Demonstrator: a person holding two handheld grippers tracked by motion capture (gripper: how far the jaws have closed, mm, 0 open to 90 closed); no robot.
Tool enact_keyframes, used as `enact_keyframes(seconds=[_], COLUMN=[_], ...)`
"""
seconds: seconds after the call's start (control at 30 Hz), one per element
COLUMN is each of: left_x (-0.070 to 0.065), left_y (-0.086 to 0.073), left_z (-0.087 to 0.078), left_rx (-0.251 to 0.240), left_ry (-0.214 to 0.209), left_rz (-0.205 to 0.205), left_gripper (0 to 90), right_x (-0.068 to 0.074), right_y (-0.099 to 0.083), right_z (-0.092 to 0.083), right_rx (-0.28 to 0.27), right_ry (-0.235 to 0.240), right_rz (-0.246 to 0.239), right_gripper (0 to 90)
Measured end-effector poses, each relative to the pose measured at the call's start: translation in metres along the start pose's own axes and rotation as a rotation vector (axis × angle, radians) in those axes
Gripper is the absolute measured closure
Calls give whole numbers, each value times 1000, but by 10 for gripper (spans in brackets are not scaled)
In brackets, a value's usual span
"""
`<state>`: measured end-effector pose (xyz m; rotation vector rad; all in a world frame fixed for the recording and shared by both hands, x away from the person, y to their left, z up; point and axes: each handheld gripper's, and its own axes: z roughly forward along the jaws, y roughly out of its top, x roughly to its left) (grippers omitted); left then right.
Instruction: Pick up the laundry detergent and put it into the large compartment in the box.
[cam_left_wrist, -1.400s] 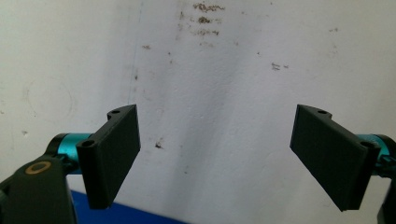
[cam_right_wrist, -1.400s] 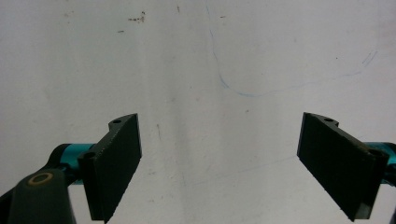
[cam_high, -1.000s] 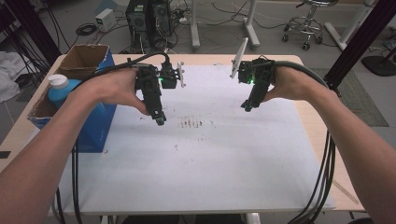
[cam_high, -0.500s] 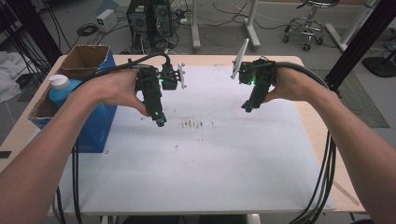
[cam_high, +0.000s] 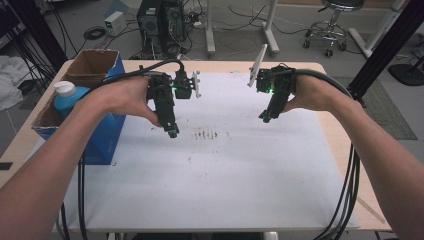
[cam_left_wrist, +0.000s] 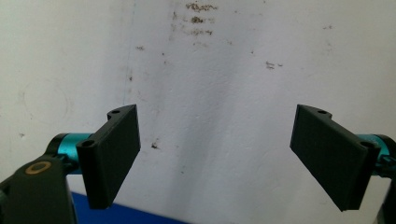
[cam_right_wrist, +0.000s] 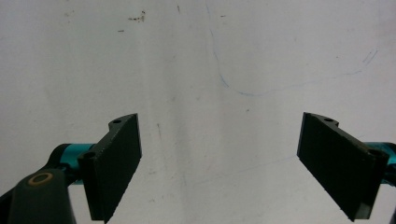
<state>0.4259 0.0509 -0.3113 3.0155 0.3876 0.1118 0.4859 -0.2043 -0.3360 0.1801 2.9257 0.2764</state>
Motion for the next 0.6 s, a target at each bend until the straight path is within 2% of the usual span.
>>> enact_keyframes(seconds=[0.6], left_x=[-1], left_y=[-1], left_z=[-1], left_rx=[9], left_ry=[-2], left_rz=[5], left_gripper=[161], right_x=[1], right_y=[1], right_z=[-2], right_rx=[1], right_ry=[-1], right_rz=[0], right_gripper=[130])
